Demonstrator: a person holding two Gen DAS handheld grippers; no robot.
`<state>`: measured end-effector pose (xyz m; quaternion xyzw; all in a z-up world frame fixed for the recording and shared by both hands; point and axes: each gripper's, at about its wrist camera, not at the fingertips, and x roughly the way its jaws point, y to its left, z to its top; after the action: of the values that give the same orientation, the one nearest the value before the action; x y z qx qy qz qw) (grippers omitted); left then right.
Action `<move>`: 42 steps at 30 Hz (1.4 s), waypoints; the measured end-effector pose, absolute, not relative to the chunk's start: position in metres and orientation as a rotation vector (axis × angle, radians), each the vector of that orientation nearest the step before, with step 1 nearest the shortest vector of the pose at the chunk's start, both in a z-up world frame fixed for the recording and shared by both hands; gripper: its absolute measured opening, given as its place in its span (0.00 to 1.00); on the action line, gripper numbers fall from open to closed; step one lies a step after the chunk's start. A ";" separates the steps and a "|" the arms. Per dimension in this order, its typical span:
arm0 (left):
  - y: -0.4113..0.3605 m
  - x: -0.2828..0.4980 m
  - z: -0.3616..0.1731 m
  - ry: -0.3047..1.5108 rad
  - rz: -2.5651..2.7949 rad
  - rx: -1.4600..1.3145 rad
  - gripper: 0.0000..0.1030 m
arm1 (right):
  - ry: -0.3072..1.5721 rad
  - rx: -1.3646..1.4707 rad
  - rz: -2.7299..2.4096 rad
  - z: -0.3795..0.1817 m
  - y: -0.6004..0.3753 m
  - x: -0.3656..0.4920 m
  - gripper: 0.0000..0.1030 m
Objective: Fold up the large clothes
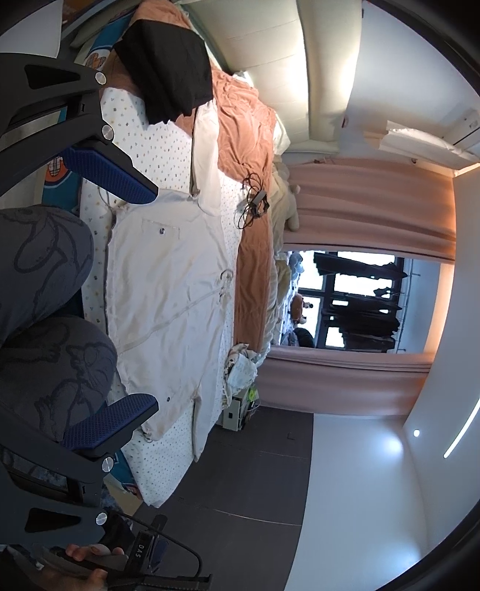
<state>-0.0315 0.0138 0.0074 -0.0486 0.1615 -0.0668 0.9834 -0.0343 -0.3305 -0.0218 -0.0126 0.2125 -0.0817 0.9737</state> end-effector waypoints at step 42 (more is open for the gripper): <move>0.063 0.110 0.033 0.396 -0.010 -0.100 1.00 | 0.451 0.013 -0.102 -0.013 -0.311 0.120 1.00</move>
<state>0.1098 0.0629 0.0335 -0.0494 0.1965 -0.0047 0.9793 0.1201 -0.3107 -0.0133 0.0064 0.2233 -0.0504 0.9734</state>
